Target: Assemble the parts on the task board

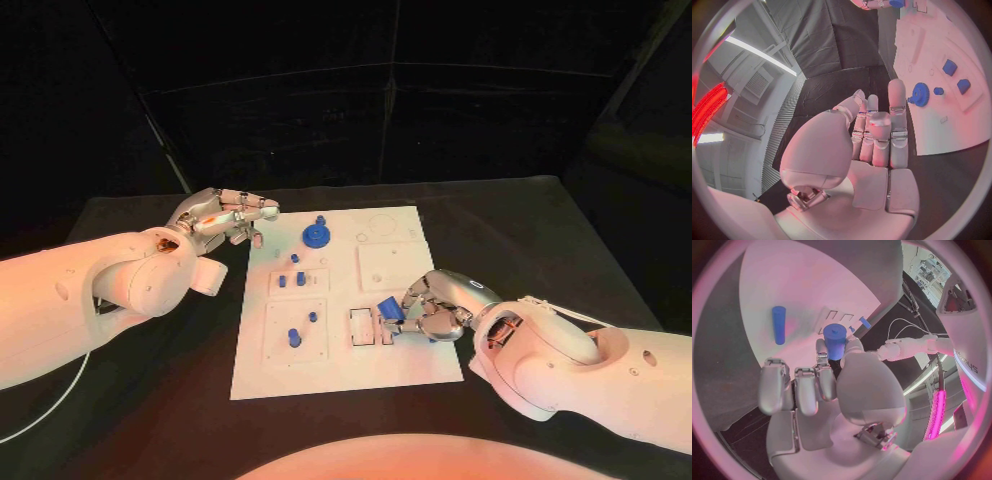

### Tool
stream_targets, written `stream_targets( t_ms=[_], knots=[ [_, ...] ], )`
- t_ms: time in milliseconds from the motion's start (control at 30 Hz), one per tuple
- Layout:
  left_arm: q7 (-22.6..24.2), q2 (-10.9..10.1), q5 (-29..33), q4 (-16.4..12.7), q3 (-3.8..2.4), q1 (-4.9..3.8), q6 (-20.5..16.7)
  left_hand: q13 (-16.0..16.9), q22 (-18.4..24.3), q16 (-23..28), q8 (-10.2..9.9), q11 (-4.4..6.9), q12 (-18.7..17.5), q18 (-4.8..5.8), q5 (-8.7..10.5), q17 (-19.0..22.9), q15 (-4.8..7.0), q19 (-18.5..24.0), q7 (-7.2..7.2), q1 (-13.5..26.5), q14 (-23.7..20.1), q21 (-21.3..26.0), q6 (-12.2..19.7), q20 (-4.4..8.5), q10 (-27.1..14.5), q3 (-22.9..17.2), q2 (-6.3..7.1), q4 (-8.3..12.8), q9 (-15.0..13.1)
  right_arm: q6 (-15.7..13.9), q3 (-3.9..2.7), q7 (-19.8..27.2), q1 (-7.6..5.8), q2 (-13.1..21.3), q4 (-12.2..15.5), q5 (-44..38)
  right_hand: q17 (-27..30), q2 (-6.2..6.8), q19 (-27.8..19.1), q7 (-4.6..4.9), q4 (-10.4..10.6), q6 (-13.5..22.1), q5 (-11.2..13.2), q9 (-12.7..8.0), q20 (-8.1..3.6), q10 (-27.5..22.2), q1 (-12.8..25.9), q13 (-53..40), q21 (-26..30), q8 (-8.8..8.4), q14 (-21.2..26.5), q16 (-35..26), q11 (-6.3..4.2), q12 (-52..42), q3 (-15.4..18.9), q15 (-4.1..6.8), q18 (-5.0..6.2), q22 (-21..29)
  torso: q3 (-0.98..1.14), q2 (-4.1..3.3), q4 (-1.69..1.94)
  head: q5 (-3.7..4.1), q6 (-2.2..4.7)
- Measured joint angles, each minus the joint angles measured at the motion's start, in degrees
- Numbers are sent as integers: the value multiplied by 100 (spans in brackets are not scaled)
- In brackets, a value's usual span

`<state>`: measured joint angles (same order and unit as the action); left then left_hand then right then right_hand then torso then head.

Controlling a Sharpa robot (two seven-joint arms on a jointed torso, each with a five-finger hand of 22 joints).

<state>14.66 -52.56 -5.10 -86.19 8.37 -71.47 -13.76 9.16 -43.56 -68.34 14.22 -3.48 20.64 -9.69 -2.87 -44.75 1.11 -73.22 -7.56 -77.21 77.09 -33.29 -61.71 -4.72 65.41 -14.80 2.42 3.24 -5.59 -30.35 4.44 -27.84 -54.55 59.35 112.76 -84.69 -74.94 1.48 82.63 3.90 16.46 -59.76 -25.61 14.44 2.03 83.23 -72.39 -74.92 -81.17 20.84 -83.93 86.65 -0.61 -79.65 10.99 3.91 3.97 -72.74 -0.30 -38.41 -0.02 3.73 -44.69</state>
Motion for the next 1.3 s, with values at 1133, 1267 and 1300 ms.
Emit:
stream_targets(
  t_ms=[1133, 1267, 1300],
  knots=[
    [1, 33, 0, -26, 0, 0, 3, 0, 0, 0, 0, 0, 0, 0, 0, -1, 0, 0, 21, 0, 0, 0, 20, 0, 0, 0, 0, 0, -1, 461, -4, -126, -5, -705, -394, 456, 2, -96, 0, -17, 28, -129, 940, 14, 0, 10, 637, 1, 0, -198, 0, 0, 11, 100, 359, -1, 1, -24, -4, -2, 5, -81, -25],
    [1, 38, 0, -26, 0, 0, 4, 0, 0, 0, 0, 0, 0, 0, 0, -1, 0, 0, 20, 0, 0, 0, 20, 0, 0, 0, 0, 0, -2, 450, -2, -126, -3, -727, -433, 450, 2, 239, -1, -17, 54, -129, 1629, 34, 0, -12, 1062, 0, 0, -259, 0, 0, 33, 229, 263, -1, 2, -7, -4, -2, 5, -83, -12],
    [1, 39, 0, -26, 0, 0, 4, 0, 0, 0, 0, 0, 0, 0, 0, -1, 0, 0, 21, 0, 0, 0, 20, 0, 0, 0, 0, 0, -2, 445, -2, -125, -3, -729, -439, 445, 2, 303, -1, -13, 57, -125, 1715, 44, 0, -21, 1178, 0, 0, -278, 0, 0, 43, 249, 172, -1, 2, -2, -4, -2, 5, -83, -9]
  ],
)
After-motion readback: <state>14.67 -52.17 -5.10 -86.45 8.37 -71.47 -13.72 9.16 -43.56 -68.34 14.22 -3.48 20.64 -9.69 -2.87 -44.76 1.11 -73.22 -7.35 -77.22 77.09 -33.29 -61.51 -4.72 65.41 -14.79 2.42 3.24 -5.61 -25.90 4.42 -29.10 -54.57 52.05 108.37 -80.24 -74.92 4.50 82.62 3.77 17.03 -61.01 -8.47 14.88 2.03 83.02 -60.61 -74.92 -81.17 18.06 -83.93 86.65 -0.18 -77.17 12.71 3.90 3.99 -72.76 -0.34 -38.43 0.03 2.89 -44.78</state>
